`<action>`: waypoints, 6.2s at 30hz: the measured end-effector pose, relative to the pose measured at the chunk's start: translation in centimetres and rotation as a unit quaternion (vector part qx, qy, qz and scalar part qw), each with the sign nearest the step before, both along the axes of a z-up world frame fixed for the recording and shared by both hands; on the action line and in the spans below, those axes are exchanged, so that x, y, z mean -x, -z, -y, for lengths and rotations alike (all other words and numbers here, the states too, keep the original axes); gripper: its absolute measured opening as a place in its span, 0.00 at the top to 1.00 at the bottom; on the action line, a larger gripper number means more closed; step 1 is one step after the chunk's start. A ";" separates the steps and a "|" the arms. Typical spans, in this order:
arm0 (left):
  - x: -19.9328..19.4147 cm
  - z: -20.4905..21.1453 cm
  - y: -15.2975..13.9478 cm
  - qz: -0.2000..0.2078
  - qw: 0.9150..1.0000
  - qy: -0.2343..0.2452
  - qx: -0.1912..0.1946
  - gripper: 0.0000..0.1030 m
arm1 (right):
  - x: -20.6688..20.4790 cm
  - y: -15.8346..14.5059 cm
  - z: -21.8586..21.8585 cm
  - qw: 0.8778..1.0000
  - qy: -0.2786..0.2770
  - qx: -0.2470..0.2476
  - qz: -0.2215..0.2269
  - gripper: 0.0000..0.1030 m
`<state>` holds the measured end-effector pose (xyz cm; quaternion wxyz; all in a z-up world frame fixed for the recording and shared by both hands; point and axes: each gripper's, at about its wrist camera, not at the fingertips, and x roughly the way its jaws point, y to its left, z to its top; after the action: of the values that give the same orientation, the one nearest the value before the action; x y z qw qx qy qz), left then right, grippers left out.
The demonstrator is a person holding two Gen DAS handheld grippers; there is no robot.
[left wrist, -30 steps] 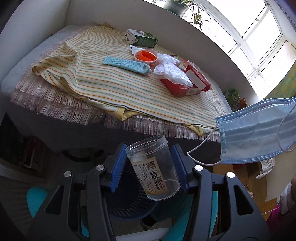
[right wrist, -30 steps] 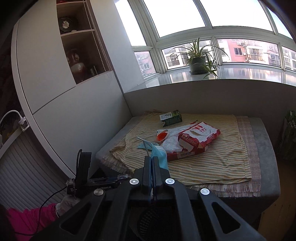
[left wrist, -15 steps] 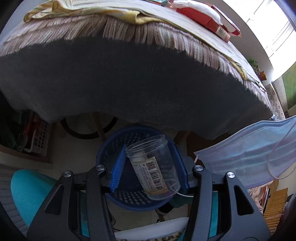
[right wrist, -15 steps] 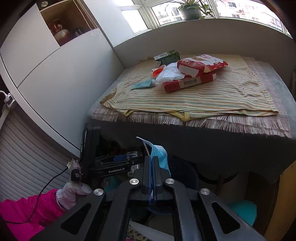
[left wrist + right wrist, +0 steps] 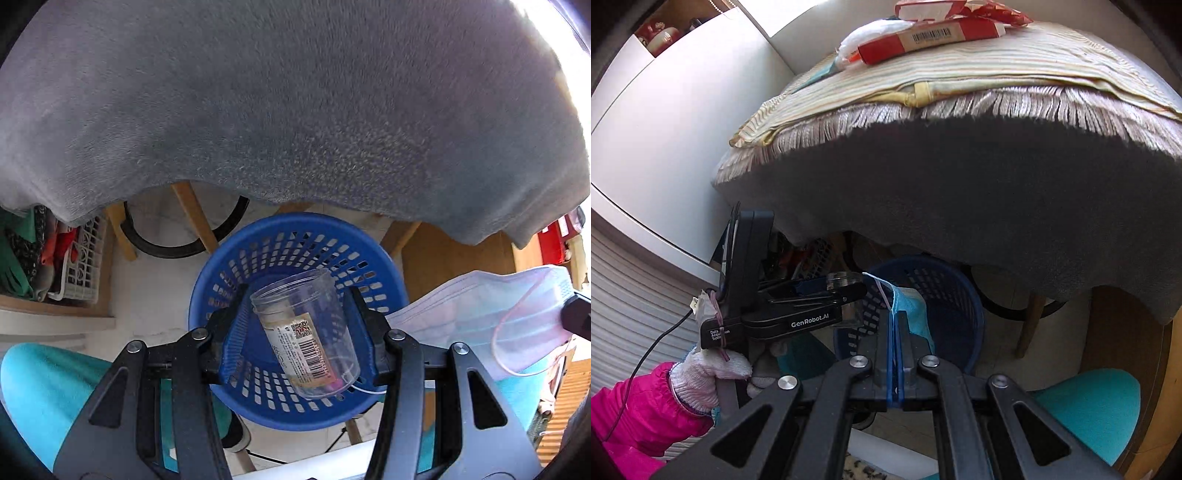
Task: Collect trash
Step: 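Open both grippers over the blue wastebasket, dropping jar and mask, then raise both tools back toward the bed and the remaining trash, then grasp the orange cup with the left gripper while the right grasps the wipes pack, then lift the orange cup and wipes pack off the bed with both grippers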
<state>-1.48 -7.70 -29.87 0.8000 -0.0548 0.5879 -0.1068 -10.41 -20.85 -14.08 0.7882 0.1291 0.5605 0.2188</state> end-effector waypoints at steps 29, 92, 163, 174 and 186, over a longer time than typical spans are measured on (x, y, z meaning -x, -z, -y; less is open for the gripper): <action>-0.4 -1.1 -3.8 0.066 0.997 0.019 -0.027 0.39 | -0.9 -0.2 -1.2 0.998 0.001 0.051 0.042 0.20; -21.4 -4.1 -20.5 0.151 0.987 0.055 0.022 0.39 | -22.8 -10.6 13.0 0.976 0.174 -0.111 0.075 0.17; -22.1 -4.7 -22.3 0.144 0.987 0.043 0.059 1.00 | -24.8 -13.2 12.3 0.971 0.176 -0.105 0.120 0.92; -16.8 -6.9 -24.4 0.168 0.983 0.037 0.058 1.00 | -20.5 -17.2 11.6 0.969 0.156 -0.111 0.155 0.92; -8.3 -8.1 -24.2 0.177 0.981 0.036 0.068 1.00 | -12.3 -17.6 10.1 0.973 0.125 -0.120 0.152 0.92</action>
<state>6.83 0.43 -5.70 0.8814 -0.0684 0.4298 -0.1836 1.86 -30.95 3.51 0.8639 0.2573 0.3835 0.2012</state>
